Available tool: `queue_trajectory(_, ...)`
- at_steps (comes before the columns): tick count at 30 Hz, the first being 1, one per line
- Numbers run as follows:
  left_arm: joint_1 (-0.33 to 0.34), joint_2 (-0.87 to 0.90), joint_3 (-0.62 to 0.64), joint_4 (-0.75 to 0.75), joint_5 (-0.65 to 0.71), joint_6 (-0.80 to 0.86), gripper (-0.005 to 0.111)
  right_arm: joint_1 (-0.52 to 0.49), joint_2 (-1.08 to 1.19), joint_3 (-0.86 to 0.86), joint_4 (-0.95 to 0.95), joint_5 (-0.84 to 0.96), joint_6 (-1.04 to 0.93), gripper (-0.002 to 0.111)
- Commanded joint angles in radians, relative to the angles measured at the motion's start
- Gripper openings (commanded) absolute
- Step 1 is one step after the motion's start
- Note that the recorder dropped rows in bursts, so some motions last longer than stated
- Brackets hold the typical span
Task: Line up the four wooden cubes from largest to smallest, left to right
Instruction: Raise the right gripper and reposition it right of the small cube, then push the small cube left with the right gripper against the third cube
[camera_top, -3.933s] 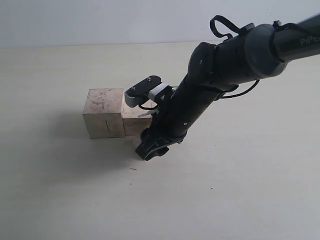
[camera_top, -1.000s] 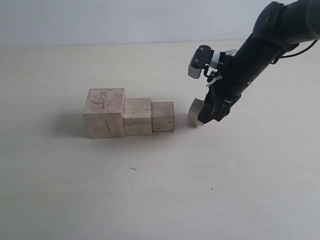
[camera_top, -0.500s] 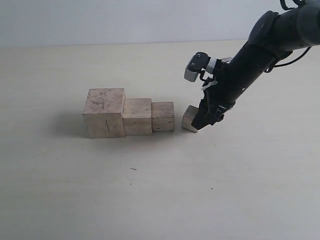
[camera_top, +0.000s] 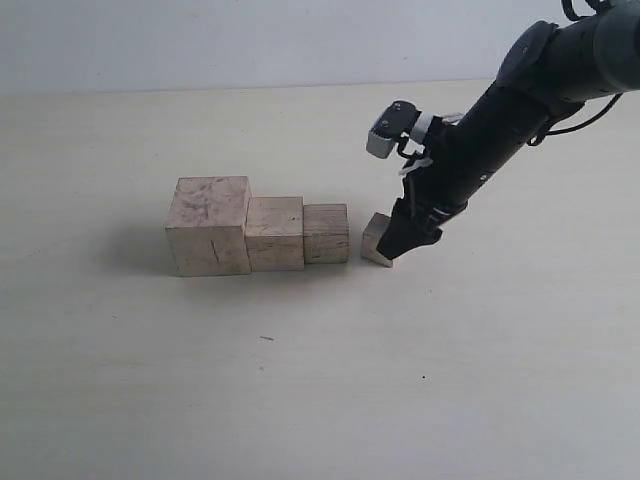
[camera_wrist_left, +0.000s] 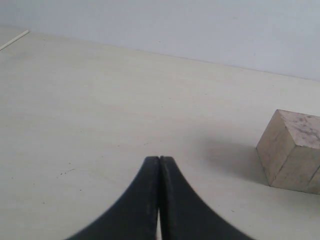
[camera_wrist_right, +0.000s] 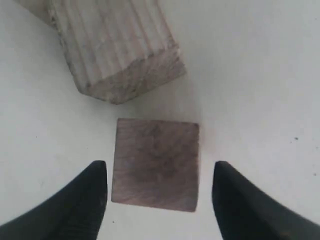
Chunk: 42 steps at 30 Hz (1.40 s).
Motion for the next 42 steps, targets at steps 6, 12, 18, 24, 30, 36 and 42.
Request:
queue_trajectory(6, -0.006, -0.005, 0.003, -0.001, -0.01, 0.0, 0.0, 0.001, -0.174, -0.006, -0.118, -0.001, 0.315, 0.059)
queue_trajectory(12, -0.006, -0.005, 0.003, -0.001, -0.01, 0.0, 0.0, 0.001, -0.163, 0.006, -0.438, 0.01, 0.726, 0.059)
queue_trajectory(18, -0.006, -0.005, 0.003, -0.001, -0.01, 0.0, 0.0, 0.001, -0.095, 0.006, -0.363, -0.024, 0.775, 0.059)
queue_trajectory(24, -0.006, -0.005, 0.003, -0.001, -0.01, 0.0, 0.0, 0.026, -0.04, 0.006, -0.377, -0.055, 0.794, 0.059)
queue_trajectory(30, -0.006, -0.005, 0.003, -0.001, -0.01, 0.0, 0.0, 0.072, -0.02, 0.006, -0.377, -0.142, 0.794, 0.059)
queue_trajectory(36, -0.006, -0.005, 0.003, -0.001, -0.01, 0.0, 0.0, 0.083, -0.02, 0.006, -0.382, -0.183, 0.789, 0.059)
queue_trajectory(42, -0.006, -0.005, 0.003, -0.001, -0.01, 0.0, 0.0, 0.083, -0.02, 0.006, -0.384, -0.205, 0.788, 0.059)
